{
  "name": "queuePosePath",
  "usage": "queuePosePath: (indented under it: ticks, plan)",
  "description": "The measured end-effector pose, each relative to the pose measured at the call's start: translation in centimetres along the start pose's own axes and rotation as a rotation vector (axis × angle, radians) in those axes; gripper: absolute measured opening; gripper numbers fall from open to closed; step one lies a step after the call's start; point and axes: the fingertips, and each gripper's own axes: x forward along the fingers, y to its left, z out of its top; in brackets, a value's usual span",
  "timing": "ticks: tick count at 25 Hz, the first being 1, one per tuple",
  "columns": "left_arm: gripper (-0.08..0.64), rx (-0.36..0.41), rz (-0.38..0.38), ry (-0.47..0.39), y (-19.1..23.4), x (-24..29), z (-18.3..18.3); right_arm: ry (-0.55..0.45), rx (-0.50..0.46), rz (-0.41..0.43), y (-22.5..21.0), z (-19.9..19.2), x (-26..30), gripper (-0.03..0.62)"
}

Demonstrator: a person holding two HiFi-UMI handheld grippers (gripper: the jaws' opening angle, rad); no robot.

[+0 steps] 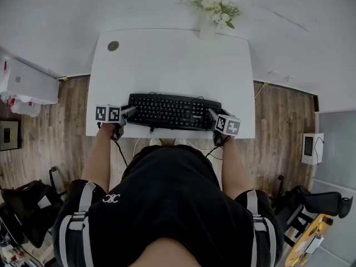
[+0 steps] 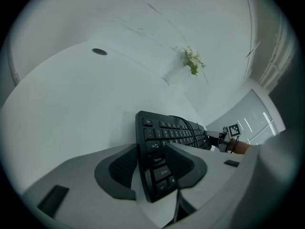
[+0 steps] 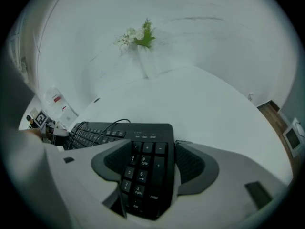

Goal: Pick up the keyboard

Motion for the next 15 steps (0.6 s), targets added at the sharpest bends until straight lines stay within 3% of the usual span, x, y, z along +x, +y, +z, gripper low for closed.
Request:
queuePosePath:
  ticks: [10, 15]
  plan:
    - [0.181, -0.03, 0.016, -0.053, -0.2, -0.3, 0.5, 0.032, 0.008, 0.011, 0.2, -0.1, -0.3, 0.291]
    - [0.181, -0.004, 0.0, -0.109, -0.8, -1.6, 2.2, -0.058, -0.01, 0.012, 1.2, 1.6, -1.7, 0.29]
